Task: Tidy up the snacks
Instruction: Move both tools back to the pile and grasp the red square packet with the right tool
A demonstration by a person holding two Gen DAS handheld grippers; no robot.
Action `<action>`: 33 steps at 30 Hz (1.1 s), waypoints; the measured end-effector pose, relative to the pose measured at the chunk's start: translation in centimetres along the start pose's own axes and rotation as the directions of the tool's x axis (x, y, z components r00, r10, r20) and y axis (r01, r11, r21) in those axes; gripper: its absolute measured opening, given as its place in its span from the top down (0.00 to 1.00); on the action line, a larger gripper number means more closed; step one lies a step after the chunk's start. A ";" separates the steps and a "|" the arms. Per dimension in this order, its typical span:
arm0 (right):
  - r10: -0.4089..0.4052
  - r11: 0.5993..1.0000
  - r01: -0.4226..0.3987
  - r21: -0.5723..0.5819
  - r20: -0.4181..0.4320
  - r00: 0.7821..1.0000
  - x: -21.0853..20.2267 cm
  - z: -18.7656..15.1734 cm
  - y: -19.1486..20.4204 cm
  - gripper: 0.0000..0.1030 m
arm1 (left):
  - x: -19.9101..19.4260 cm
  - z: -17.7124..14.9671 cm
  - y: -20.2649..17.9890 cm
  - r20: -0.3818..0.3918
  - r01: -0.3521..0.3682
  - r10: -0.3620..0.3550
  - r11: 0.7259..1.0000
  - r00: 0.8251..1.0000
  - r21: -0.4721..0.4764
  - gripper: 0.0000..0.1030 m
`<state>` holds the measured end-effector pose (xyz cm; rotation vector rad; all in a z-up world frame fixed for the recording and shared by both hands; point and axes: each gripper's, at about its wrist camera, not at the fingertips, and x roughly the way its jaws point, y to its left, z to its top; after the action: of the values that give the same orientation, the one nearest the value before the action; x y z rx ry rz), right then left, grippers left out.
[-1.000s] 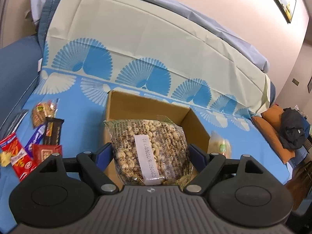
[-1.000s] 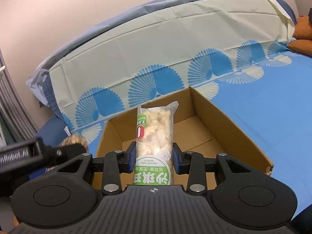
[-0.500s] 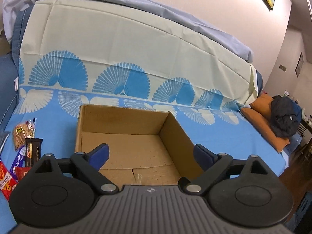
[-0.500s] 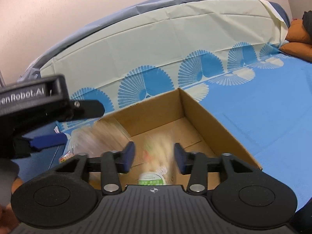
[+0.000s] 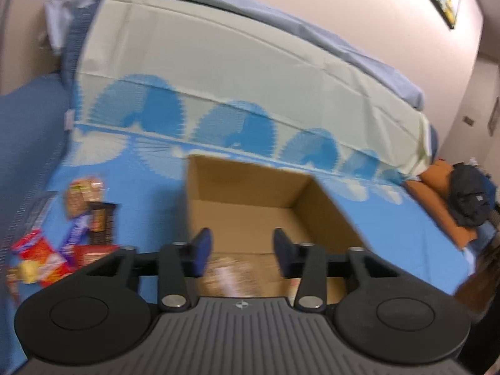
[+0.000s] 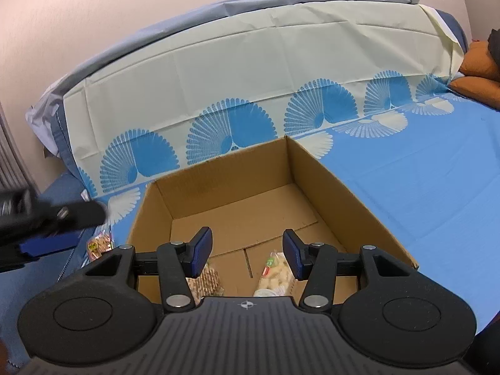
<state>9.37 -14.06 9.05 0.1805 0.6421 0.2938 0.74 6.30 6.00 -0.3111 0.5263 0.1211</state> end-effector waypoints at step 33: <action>0.354 0.864 -0.409 -0.293 -0.226 0.908 3.5 -4.7 18.9 0.39 | 2.6 -7.2 17.3 -0.049 -0.424 0.427 0.904 0.903 0.057 0.39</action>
<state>5.10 5.28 8.22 -0.0478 0.7078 0.8059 -3.76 20.44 -5.72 -0.1508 0.6514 0.5260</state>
